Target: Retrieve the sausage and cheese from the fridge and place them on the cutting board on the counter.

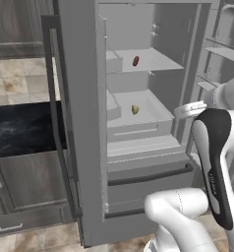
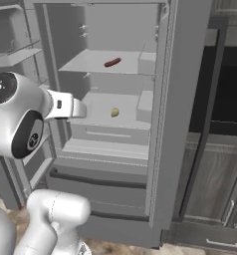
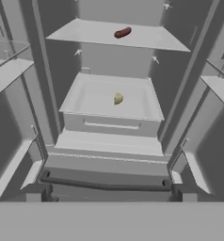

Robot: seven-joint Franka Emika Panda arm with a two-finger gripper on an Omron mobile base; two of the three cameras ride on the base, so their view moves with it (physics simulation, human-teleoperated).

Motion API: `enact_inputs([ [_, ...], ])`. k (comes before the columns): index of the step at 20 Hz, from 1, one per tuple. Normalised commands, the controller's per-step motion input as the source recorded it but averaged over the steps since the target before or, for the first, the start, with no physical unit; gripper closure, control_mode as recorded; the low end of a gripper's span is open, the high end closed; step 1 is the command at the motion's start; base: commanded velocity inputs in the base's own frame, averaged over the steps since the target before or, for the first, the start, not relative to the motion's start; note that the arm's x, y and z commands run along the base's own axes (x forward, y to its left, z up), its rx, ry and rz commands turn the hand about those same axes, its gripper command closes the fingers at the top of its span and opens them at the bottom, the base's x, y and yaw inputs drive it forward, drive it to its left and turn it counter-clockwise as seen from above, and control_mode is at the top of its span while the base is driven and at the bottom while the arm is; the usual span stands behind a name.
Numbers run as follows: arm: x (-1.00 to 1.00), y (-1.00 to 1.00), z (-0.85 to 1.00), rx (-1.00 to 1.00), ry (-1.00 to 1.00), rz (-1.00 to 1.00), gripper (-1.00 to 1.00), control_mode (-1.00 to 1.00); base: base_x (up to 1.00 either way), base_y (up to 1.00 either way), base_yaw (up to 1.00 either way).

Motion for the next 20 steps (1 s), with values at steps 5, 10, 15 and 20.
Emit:
enact_inputs([
  [5,0.00,0.00,0.00,0.00,0.00,0.00,-1.00,1.00,0.59,0.00,-0.06],
  [10,0.00,0.00,0.00,0.00,0.00,0.00,-1.00,1.00,0.70,0.00,-0.04],
  [15,0.00,0.00,0.00,0.00,0.00,0.00,-1.00,1.00,0.58,0.00,-0.04],
  [20,0.00,0.00,0.00,0.00,0.00,0.00,-1.00,1.00,0.35,0.00,-0.03],
])
